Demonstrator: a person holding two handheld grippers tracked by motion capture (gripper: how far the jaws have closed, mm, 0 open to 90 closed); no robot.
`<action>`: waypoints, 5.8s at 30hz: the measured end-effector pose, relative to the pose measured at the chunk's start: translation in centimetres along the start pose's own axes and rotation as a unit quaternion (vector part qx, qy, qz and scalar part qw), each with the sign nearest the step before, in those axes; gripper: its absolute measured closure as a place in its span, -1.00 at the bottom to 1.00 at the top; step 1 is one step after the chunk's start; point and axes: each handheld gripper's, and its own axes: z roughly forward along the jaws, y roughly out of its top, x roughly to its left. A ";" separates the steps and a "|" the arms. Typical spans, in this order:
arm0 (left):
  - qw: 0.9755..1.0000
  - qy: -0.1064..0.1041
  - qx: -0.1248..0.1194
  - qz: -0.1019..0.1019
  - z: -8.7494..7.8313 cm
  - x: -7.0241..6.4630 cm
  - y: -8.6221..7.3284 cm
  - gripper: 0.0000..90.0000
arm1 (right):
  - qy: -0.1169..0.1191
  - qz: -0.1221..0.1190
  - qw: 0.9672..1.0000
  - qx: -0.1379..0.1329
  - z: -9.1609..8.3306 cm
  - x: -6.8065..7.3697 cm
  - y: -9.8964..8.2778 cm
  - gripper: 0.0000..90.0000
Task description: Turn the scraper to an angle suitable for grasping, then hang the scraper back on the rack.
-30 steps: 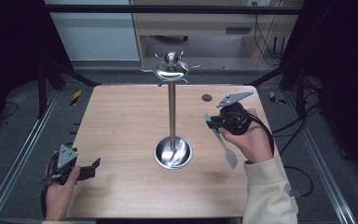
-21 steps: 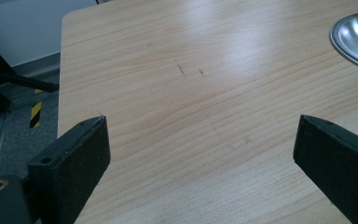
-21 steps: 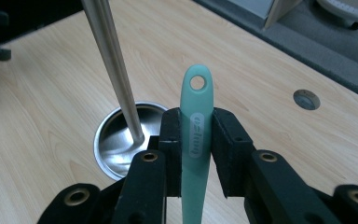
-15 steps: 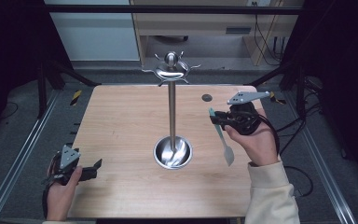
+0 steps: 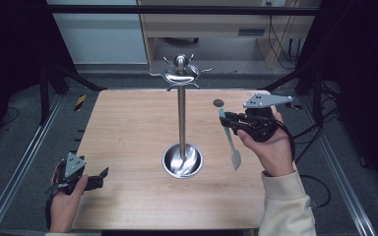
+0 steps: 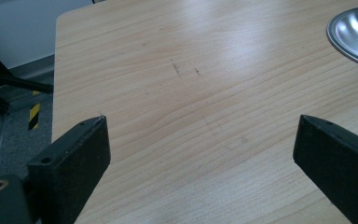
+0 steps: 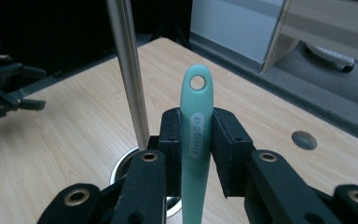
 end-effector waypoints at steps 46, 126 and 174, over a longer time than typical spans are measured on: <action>1.000 0.001 0.003 0.007 0.0 -0.1 0.0 -0.92 | 0.009 -0.035 0.990 -0.138 -4.4 4.9 4.0 0.66; 1.000 0.001 0.006 0.011 0.0 -0.3 0.0 -0.92 | -0.013 -0.035 0.992 -0.123 -1.3 6.5 6.8 0.65; 1.000 -0.006 0.012 0.017 0.2 -0.5 0.0 -0.92 | -0.127 -0.035 0.982 -0.135 -1.7 4.3 2.6 -0.77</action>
